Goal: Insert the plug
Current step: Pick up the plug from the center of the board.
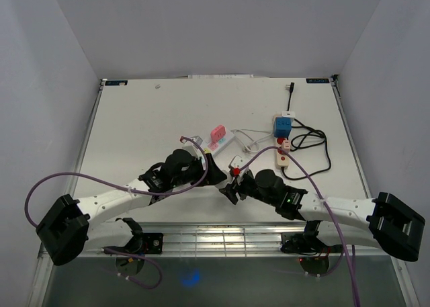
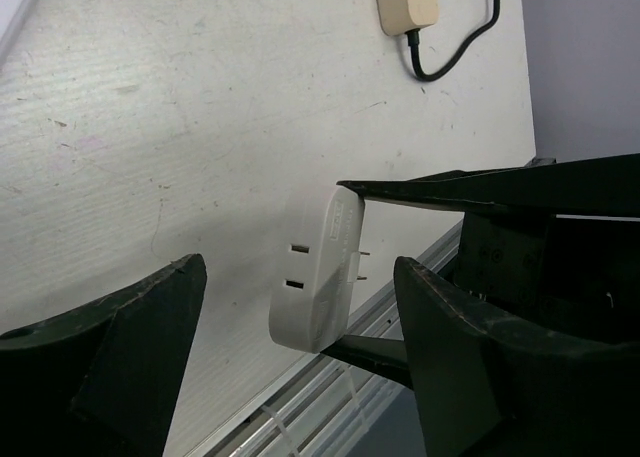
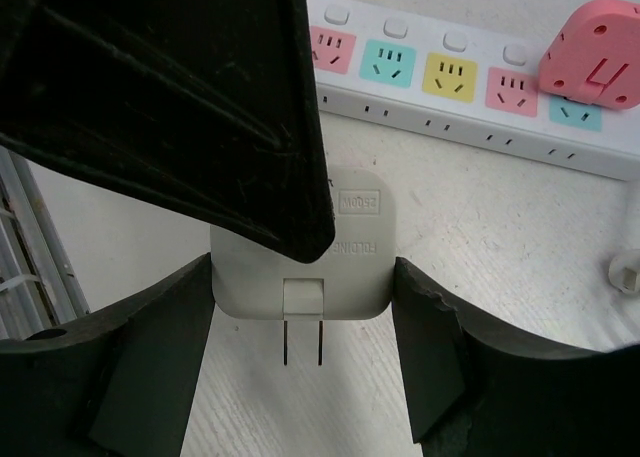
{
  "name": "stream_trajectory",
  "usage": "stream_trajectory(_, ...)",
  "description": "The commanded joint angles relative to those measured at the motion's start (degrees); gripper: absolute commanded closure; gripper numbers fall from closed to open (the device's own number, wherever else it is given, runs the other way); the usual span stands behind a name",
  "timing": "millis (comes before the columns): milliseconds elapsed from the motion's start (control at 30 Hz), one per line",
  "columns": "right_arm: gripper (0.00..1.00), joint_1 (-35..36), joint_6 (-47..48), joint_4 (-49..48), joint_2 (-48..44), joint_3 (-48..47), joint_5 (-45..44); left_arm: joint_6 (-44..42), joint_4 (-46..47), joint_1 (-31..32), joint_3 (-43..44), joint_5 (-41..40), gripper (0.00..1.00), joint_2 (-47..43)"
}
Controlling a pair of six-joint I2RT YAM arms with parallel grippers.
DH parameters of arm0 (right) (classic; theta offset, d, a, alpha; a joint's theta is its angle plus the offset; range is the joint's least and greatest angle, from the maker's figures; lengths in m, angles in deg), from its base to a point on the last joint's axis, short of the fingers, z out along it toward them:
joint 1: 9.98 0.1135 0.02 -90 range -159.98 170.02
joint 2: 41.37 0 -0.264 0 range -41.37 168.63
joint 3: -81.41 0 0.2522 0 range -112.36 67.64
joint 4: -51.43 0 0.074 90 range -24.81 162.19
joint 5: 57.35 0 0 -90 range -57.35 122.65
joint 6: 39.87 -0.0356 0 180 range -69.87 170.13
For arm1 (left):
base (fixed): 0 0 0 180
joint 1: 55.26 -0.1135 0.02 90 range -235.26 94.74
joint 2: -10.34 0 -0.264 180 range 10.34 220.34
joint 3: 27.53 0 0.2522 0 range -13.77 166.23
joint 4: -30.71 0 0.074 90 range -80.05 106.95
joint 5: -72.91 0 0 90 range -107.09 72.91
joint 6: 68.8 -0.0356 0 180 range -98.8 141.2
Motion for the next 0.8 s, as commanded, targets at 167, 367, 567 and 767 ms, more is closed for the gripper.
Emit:
stream_trajectory(167,0.47,0.78,1.30,-3.84,-0.76,-0.32,-1.84,-0.05,3.29,-0.24,1.42,1.40,0.23,0.20)
stream_trajectory(367,0.47,0.69,1.30,-4.55,-1.55,0.21,-1.05,1.01,5.66,-1.64,-0.34,3.41,0.28,-1.29)
stream_trajectory(567,0.48,0.78,1.21,-5.08,-2.69,0.91,-0.61,1.19,7.34,-3.14,-0.61,7.47,0.39,0.29)
stream_trajectory(767,0.48,0.78,1.03,-5.16,-2.60,1.00,-0.52,1.27,8.83,-3.93,-1.22,9.66,0.49,0.55)
